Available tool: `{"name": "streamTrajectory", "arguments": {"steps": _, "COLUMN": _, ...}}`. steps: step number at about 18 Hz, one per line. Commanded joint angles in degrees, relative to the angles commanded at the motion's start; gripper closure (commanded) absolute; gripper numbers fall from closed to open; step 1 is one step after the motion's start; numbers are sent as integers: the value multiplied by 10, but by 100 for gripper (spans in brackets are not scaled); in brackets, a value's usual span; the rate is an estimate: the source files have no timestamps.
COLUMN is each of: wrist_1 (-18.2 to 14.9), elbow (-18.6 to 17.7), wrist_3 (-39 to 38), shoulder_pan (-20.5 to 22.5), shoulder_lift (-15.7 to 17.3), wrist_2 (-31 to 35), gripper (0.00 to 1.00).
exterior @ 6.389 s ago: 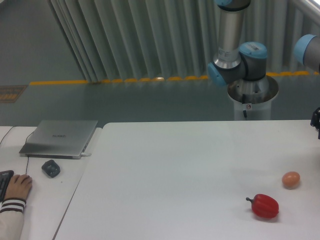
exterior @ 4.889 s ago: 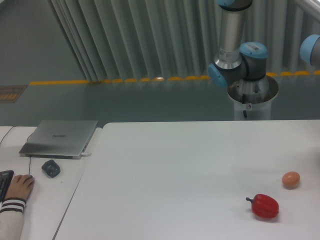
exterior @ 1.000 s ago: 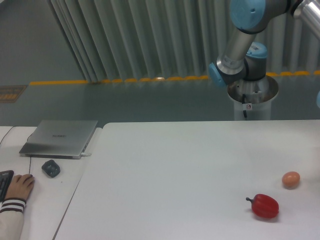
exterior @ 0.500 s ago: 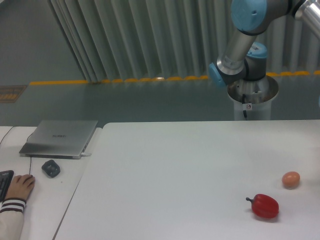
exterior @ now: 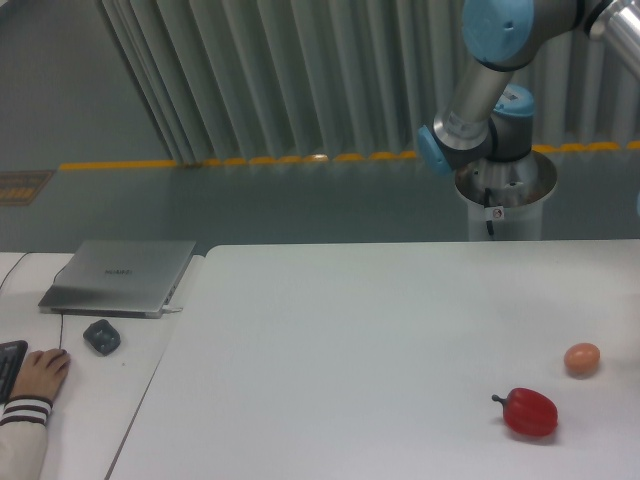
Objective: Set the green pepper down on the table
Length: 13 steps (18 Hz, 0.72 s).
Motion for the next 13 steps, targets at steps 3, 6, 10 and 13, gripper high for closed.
{"name": "streamTrajectory", "arguments": {"steps": 3, "wrist_1": 0, "elbow": 0, "wrist_3": -1, "shoulder_pan": 1, "shoulder_lift": -1, "wrist_2": 0, "gripper": 0}}
{"name": "streamTrajectory", "arguments": {"steps": 6, "wrist_1": -1, "elbow": -1, "wrist_3": -1, "shoulder_pan": 2, "shoulder_lift": -4, "wrist_2": 1, "gripper": 0}}
{"name": "streamTrajectory", "arguments": {"steps": 10, "wrist_1": -1, "elbow": -1, "wrist_3": -3, "shoulder_pan": 2, "shoulder_lift": -4, "wrist_2": 1, "gripper": 1}}
{"name": "streamTrajectory", "arguments": {"steps": 13, "wrist_1": -4, "elbow": -1, "wrist_3": -7, "shoulder_pan": 2, "shoulder_lift": 1, "wrist_2": 3, "gripper": 40}}
